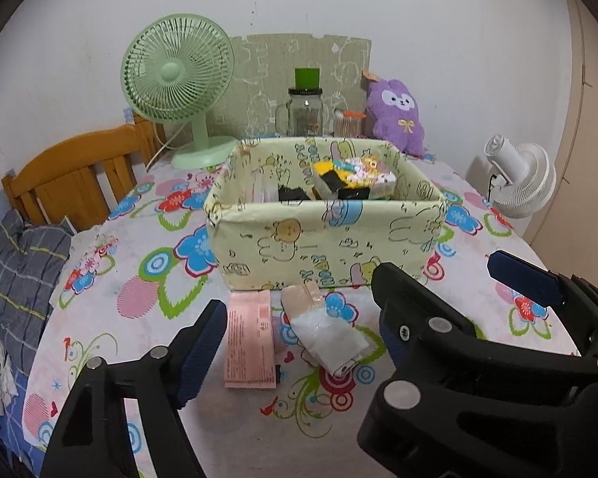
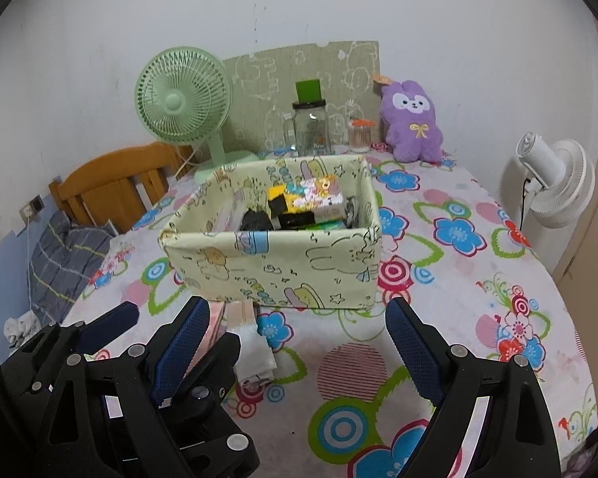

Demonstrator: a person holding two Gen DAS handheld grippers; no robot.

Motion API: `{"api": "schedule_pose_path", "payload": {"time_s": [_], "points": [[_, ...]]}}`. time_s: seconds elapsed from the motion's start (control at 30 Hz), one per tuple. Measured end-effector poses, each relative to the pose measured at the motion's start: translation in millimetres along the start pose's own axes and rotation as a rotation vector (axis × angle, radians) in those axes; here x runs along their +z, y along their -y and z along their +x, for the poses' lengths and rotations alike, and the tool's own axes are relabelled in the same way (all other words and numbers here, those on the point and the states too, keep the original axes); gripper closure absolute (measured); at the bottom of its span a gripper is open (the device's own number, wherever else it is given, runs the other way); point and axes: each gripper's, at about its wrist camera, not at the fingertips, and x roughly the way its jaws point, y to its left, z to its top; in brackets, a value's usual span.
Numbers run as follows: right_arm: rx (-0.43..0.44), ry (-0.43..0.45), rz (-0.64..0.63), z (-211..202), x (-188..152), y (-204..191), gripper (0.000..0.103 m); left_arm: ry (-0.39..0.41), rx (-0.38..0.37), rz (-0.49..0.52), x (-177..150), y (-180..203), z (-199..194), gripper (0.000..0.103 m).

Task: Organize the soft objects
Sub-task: 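Grasp the pink paper packet with the left gripper while the right grasps the white cloth bundle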

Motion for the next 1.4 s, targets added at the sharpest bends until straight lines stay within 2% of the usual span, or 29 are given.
{"api": "schedule_pose_path", "payload": {"time_s": [0.1, 0.47, 0.83, 1.0, 1.23, 1.4], "points": [[0.001, -0.015, -0.004, 6.5, -2.9, -2.3, 0.012, 0.002, 0.029, 0.01, -3.6, -2.9, 3.2, 0.027], [0.023, -0.083, -0.028, 33.4, -13.0, -18.9, 0.015, -0.064, 0.029, -0.018, -16.4, -23.0, 22.0, 0.04], [0.04, -0.172, -0.055, 64.8, -19.6, -28.1, 0.025, -0.143, 0.015, -0.068, -24.2, -38.7, 51.1, 0.045], [0.09, -0.214, -0.074, 80.3, -18.2, -35.0, 0.044, -0.166, 0.019, -0.084, -24.4, -45.2, 59.5, 0.046], [0.101, -0.241, -0.089, 93.5, -18.3, -41.3, 0.05, -0.181, 0.024, -0.084, -25.0, -48.5, 66.9, 0.048], [0.102, -0.266, -0.075, 102.8, -18.1, -39.3, 0.066, -0.179, 0.033, -0.069, -23.9, -46.7, 68.3, 0.048]]}}
